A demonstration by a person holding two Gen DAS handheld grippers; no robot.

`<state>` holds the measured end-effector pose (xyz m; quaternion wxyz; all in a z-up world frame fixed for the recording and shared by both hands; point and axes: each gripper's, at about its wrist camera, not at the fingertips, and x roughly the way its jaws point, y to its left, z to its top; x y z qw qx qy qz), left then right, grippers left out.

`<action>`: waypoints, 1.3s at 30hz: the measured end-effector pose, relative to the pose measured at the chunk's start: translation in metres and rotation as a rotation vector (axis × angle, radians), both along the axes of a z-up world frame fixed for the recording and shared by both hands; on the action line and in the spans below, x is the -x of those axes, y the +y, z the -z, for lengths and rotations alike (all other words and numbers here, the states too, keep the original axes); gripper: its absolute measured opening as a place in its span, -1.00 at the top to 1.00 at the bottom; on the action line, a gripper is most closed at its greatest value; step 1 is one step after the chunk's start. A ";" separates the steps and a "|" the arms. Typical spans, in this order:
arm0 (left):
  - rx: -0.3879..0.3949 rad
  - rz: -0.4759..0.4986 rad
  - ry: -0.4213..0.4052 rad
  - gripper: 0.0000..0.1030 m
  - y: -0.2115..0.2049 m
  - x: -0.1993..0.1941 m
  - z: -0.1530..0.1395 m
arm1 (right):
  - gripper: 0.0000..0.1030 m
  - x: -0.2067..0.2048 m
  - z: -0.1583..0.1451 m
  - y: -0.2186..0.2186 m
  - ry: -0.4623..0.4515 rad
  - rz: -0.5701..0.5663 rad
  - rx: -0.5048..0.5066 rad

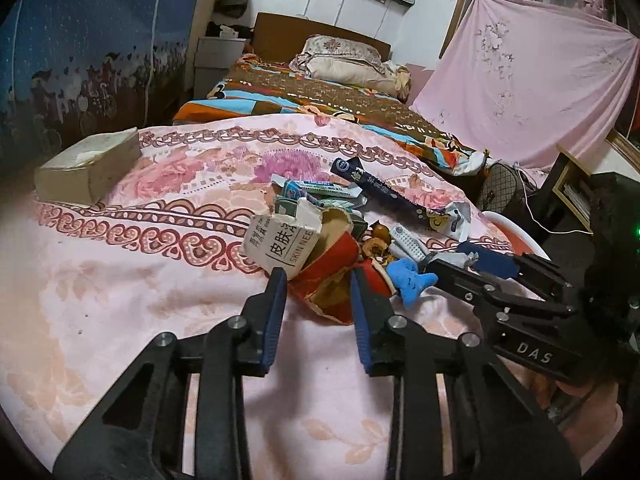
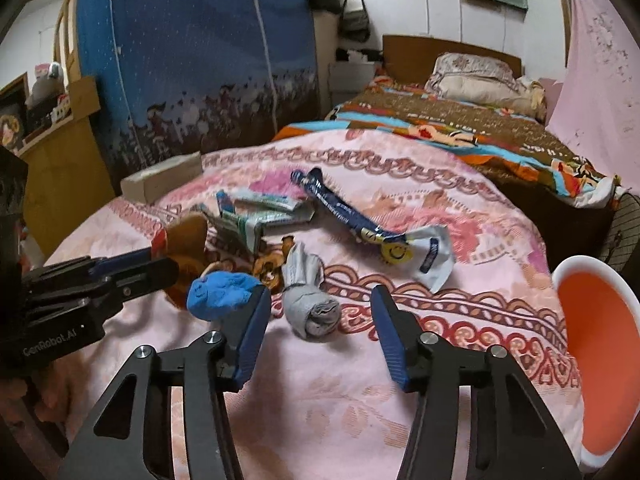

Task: Collect trash
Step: 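Grasp the red crumpled wrapper with the left tool while the right tool grasps the grey cloth, then carry both items over the orange basin and open both tools to release them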

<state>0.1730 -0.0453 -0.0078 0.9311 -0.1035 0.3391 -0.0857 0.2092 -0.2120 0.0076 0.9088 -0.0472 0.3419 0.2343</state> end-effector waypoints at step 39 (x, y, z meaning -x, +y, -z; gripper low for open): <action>-0.020 0.134 -0.435 0.81 -0.065 0.028 -0.069 | 0.57 0.070 -0.057 -0.074 -0.541 0.239 -0.251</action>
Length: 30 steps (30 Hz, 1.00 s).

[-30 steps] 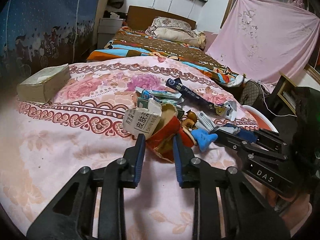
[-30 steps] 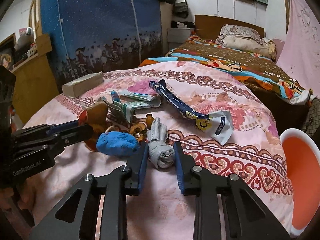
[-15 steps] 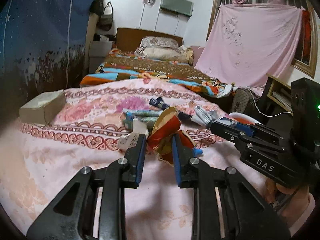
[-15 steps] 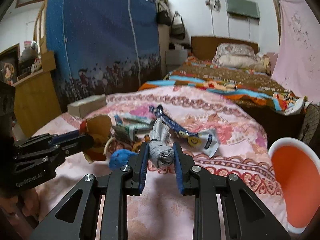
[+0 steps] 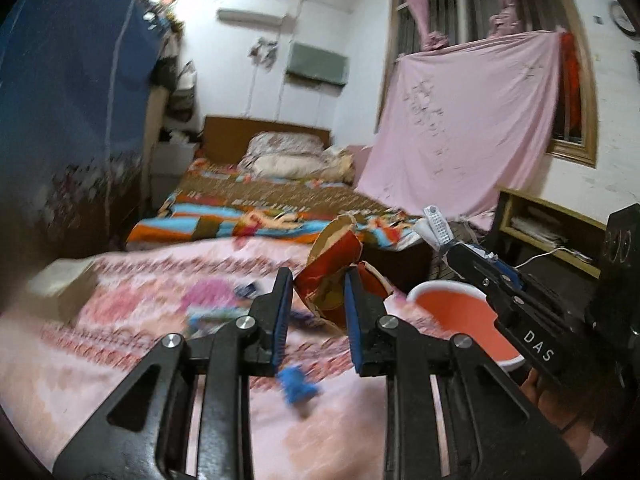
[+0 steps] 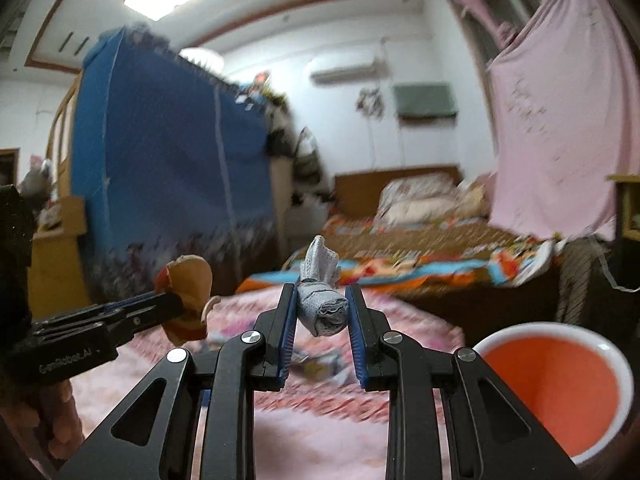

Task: Collect trash
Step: 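Carry both items over the orange basin and open both tools to release them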

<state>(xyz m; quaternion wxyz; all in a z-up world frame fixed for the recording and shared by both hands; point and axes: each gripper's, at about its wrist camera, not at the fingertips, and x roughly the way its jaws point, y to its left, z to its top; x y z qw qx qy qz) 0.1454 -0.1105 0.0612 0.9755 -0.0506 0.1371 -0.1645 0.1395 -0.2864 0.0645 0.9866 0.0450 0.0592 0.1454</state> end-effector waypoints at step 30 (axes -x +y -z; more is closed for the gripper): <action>-0.035 0.331 0.252 0.80 -0.169 -0.082 0.005 | 0.52 -0.011 0.022 -0.139 0.178 0.501 -0.180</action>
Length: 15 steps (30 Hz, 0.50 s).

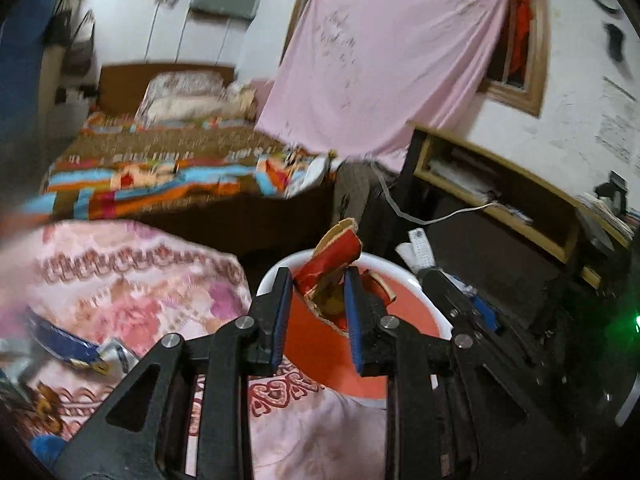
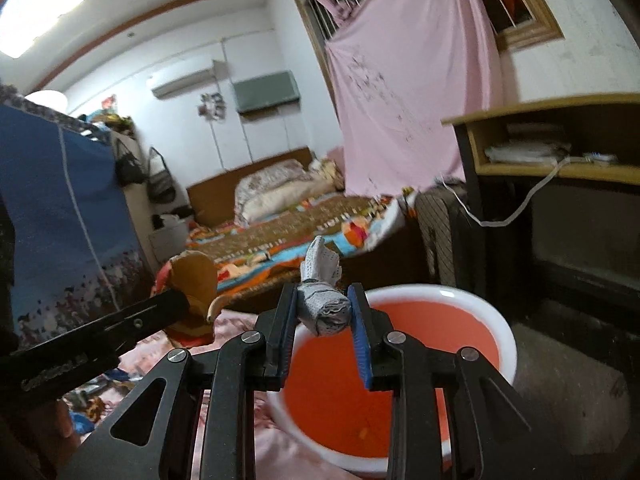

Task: Collect trash
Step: 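Carry both items over the orange basin and open both tools to release them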

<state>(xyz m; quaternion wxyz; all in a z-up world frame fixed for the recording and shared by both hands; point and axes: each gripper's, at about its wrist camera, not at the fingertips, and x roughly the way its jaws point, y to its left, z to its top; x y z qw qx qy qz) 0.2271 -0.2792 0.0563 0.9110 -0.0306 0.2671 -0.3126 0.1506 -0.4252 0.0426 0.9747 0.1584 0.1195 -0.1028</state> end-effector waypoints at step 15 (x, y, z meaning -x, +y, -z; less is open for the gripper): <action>-0.036 0.002 0.205 0.74 -0.022 -0.025 0.030 | 0.51 -0.007 0.018 -0.011 0.120 0.008 -0.063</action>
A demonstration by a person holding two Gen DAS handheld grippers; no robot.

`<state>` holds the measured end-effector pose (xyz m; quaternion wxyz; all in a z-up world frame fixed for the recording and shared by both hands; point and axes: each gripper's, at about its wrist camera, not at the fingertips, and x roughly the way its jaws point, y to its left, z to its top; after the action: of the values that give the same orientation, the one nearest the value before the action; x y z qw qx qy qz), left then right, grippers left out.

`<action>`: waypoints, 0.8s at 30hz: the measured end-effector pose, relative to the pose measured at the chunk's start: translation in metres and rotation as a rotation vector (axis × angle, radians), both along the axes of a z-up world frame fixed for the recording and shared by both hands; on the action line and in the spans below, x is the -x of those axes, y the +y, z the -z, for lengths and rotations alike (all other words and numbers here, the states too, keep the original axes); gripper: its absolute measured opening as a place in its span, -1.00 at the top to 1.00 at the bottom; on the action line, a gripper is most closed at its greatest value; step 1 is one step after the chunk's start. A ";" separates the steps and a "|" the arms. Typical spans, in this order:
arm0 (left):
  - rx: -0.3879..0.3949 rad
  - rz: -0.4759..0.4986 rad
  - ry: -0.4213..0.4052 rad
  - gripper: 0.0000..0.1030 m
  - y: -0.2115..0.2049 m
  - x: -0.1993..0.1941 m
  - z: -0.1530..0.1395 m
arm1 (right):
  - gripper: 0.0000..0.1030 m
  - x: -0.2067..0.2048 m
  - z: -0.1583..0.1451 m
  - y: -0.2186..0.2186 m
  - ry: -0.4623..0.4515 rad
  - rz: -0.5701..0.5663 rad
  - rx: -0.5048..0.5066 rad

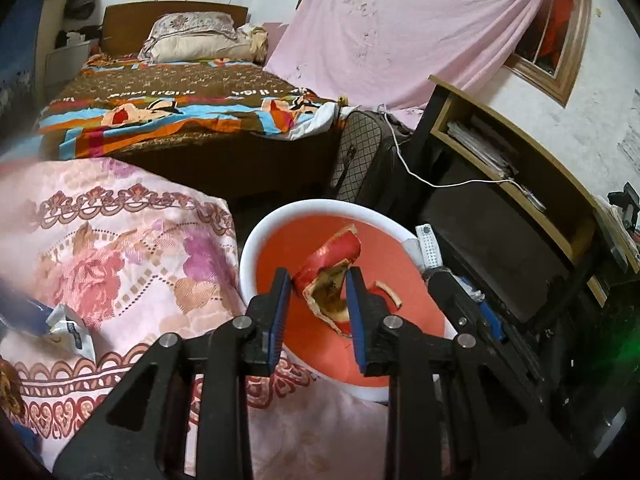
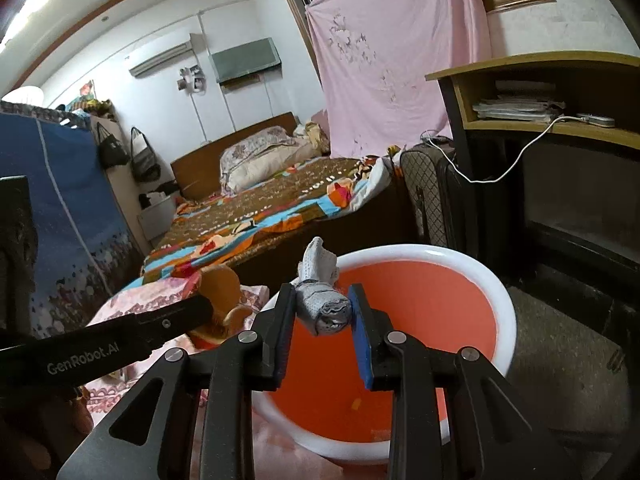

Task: Collect trash
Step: 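Carry both items over the orange basin and open both tools to release them, then move both open tools back over the remaining trash on the quilt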

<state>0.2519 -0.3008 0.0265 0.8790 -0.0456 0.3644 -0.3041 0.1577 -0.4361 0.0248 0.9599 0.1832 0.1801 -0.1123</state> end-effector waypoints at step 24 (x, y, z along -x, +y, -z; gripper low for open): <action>0.038 -0.194 -0.190 -0.04 0.076 0.026 -0.025 | 0.11 0.010 -0.018 0.021 -0.124 -0.049 0.055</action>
<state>0.2258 -0.2251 0.0512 0.9338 -0.0683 0.2674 -0.2276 0.1474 -0.4156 0.0428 0.9764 0.1588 0.1216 -0.0820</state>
